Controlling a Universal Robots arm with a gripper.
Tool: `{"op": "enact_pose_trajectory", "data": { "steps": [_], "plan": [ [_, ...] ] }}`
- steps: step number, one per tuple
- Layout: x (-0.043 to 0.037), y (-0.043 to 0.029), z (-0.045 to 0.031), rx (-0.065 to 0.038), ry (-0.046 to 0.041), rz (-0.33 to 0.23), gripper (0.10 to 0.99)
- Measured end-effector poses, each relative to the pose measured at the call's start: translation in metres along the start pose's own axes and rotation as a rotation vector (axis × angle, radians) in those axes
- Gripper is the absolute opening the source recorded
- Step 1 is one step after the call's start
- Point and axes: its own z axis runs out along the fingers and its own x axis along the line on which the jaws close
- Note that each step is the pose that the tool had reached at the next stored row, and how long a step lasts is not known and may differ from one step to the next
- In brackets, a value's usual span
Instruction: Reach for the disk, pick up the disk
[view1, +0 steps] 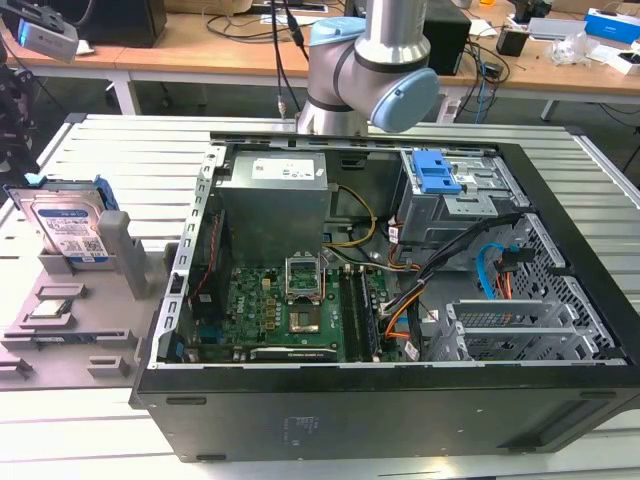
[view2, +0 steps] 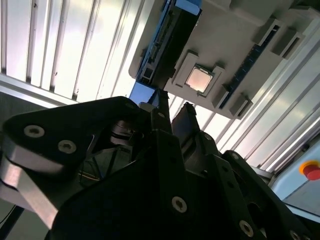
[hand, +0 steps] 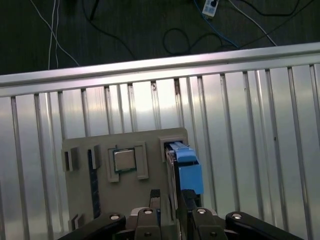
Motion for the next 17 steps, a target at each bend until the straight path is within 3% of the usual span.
{"op": "enact_pose_trajectory", "data": {
  "steps": [4, 8, 13, 14, 15, 17],
  "plan": [
    [-0.003, 0.0001, 0.0041, 0.0, 0.0, -0.004, 0.302],
    [-0.0112, 0.0009, 0.0073, 0.0, 0.0011, -0.03, 0.302],
    [-0.012, 0.0011, 0.0078, 0.0, 0.0015, -0.034, 0.302],
    [-0.0119, 0.0011, 0.0078, 0.0, 0.0016, -0.034, 0.314],
    [-0.0119, 0.0011, 0.0078, 0.0, 0.0017, -0.034, 0.494],
    [-0.0119, 0.0011, 0.0078, 0.0, 0.0018, -0.034, 0.494]
  ]
}}
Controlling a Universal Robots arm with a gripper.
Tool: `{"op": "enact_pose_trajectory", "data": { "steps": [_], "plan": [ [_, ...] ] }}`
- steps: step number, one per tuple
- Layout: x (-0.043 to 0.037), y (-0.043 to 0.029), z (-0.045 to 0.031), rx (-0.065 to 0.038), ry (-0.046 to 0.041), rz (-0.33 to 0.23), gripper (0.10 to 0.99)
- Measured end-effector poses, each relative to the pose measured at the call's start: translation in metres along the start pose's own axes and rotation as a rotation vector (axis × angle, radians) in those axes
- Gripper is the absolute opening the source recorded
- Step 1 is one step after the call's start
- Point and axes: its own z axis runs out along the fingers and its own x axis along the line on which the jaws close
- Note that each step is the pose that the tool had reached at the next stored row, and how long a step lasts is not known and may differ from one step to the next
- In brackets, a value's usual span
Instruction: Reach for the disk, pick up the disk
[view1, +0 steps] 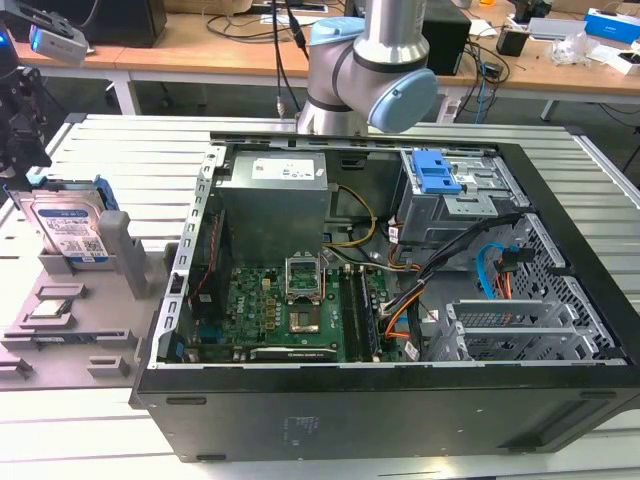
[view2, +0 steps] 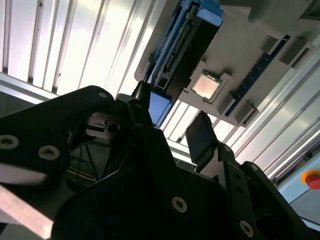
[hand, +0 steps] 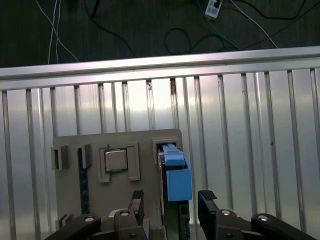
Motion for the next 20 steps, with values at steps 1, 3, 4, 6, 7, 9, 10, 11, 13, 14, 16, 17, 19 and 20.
{"op": "enact_pose_trajectory", "data": {
  "steps": [1, 3, 4, 6, 7, 9, 10, 11, 13, 14, 16, 17, 19, 20],
  "plan": [
    [0.0, 0.0, 0.0, 0.0, 0.0001, 0.0, 0.561],
    [0.0, 0.0, 0.0, 0.0, 0.0002, 0.0, 0.561],
    [0.0, 0.0, 0.0, 0.0, 0.0002, 0.0, 0.561],
    [0.0, -0.0001, 0.0005, 0.0, 0.0003, 0.0, 0.561],
    [0.0, -0.0001, 0.001, 0.0, 0.0002, 0.0, 0.561],
    [0.0, -0.0001, 0.0029, 0.0, 0.0001, 0.0, 0.561],
    [0.0, -0.0002, 0.0045, 0.0, 0.0002, 0.0, 0.561],
    [0.0, -0.0002, 0.0054, 0.0, 0.0002, 0.0, 0.561],
    [0.0, -0.0002, 0.0063, 0.0, 0.0003, 0.0, 0.561],
    [0.0, -0.0003, 0.0066, 0.0, 0.0002, 0.0, 0.561],
    [0.0, -0.0003, 0.0074, 0.0, 0.0002, 0.0, 0.561],
    [0.0, -0.0003, 0.008, 0.0, 0.0003, 0.0, 0.561],
    [0.0, -0.0003, 0.009, 0.0, 0.0002, 0.0, 0.561],
    [0.0, -0.0003, 0.0094, 0.0, 0.0003, 0.0, 0.561]
  ]
}}
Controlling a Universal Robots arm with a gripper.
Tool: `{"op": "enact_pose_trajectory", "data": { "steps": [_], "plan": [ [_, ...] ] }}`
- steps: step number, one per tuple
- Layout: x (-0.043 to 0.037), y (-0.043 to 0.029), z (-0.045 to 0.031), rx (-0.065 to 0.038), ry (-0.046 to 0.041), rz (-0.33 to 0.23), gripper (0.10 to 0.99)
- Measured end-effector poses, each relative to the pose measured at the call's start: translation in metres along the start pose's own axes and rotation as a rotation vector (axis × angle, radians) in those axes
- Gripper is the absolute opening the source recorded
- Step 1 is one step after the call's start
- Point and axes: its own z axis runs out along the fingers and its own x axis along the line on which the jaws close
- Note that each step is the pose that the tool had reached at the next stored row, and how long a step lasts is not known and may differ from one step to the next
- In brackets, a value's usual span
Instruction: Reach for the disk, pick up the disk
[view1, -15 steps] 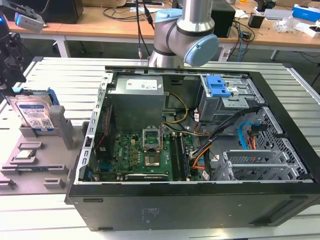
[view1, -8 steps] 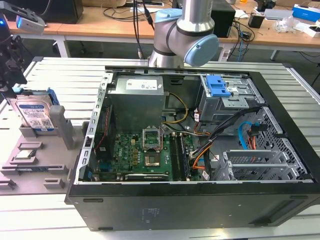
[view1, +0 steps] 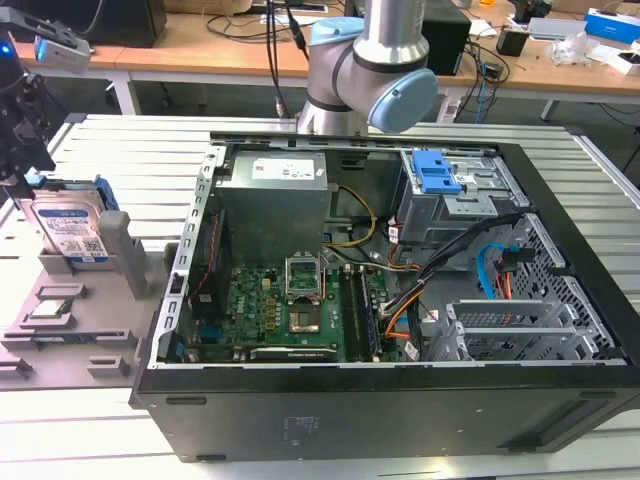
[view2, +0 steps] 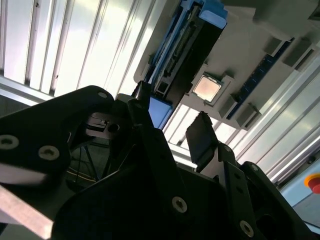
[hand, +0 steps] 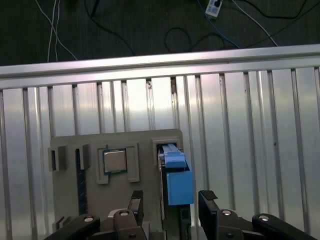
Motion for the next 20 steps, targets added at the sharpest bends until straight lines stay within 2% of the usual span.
{"op": "enact_pose_trajectory", "data": {
  "steps": [20],
  "plan": [
    [-0.0002, -0.0005, 0.0127, 0.0, 0.001, 0.0, 0.561]
  ]
}}
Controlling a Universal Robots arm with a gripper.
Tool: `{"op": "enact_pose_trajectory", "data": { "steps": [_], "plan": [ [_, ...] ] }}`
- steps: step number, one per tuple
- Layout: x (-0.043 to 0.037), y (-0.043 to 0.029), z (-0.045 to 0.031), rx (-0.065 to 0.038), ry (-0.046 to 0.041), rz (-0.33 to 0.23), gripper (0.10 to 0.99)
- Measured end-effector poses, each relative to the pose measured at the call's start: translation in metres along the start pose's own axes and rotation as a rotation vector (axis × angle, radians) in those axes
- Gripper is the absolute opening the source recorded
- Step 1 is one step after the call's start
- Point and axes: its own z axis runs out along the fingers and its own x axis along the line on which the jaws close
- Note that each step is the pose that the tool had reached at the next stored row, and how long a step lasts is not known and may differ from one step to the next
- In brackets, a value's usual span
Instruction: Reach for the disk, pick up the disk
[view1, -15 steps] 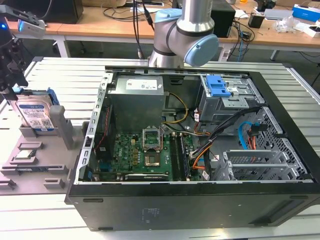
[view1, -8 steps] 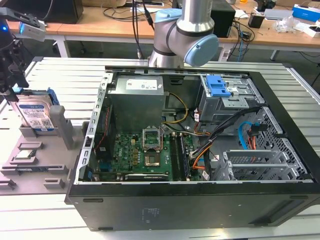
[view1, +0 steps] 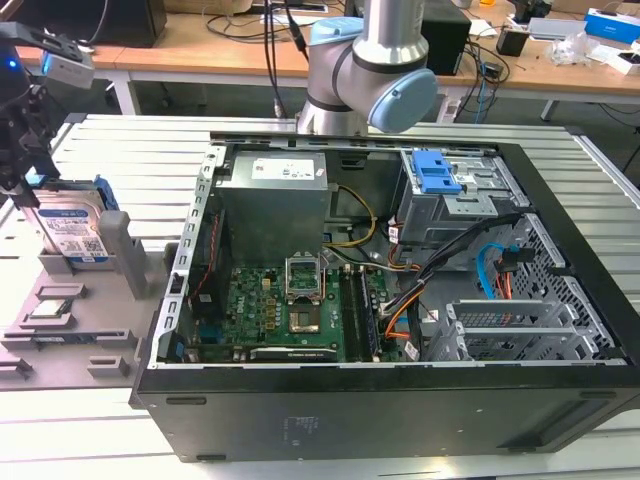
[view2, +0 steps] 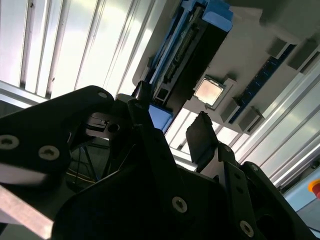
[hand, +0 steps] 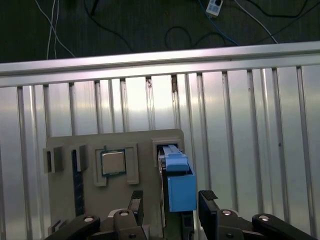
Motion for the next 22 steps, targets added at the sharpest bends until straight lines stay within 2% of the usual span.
{"op": "enact_pose_trajectory", "data": {
  "steps": [5, 8, 11, 22],
  "plan": [
    [-0.0061, 0.0007, 0.0038, 0.0, 0.0002, -0.012, 0.561],
    [-0.0065, 0.0029, 0.0078, 0.0, 0.0, -0.04, 0.561],
    [-0.0072, 0.0037, 0.0126, 0.0, 0.0001, -0.041, 0.561],
    [-0.0073, 0.0035, 0.0218, 0.0, 0.0001, -0.041, 0.561]
  ]
}}
